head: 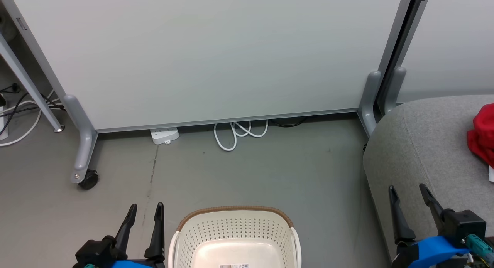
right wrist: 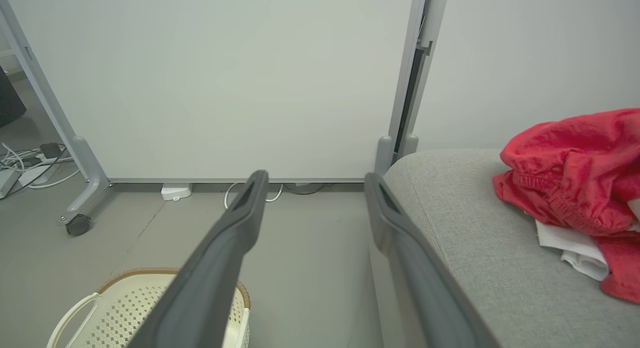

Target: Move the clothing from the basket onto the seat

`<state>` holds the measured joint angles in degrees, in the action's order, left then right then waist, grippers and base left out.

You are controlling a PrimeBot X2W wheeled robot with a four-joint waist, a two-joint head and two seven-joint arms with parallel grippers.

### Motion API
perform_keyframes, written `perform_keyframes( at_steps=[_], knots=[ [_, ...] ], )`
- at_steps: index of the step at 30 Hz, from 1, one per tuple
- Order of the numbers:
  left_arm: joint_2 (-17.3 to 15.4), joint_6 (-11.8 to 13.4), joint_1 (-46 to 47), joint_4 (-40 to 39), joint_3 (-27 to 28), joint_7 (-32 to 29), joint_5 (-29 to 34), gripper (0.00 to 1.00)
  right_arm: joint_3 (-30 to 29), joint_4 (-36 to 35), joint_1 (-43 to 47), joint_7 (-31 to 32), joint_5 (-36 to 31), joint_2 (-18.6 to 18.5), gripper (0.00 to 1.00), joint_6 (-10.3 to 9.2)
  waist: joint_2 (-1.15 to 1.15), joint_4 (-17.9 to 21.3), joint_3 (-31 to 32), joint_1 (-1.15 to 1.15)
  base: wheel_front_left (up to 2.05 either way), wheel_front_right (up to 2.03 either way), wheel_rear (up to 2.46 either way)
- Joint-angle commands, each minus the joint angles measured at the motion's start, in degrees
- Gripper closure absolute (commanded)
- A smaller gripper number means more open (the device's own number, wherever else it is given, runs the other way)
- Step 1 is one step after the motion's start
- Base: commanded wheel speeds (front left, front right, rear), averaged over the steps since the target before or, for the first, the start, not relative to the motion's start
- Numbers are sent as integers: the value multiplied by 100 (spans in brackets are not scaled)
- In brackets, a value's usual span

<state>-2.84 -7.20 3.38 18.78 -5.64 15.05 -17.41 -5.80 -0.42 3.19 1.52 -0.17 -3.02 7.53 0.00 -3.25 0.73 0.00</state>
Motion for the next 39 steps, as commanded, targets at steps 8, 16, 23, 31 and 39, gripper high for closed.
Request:
perform_keyframes(
  at_steps=[8,16,23,31,39],
  knots=[
    [22,0,-109,247,-20,-28,-24,100,1,310,69,5,34,15,100,2,0,-8,0,0,0,0,0],
    [28,-2,-149,315,68,-193,-592,100,-38,569,-13,76,720,24,100,2,0,7,-4,0,0,0,0],
    [23,-5,-99,233,181,-387,-1272,100,-26,635,-98,102,1566,23,100,1,0,25,-9,0,0,0,0],
    [18,-8,-45,148,303,-588,-1985,100,-24,716,-197,141,2448,21,100,0,0,47,-15,0,0,0,0],
    [13,-11,2,71,411,-773,-2631,100,-29,797,-289,184,3246,19,100,0,0,68,-21,0,0,0,0]
  ],
)
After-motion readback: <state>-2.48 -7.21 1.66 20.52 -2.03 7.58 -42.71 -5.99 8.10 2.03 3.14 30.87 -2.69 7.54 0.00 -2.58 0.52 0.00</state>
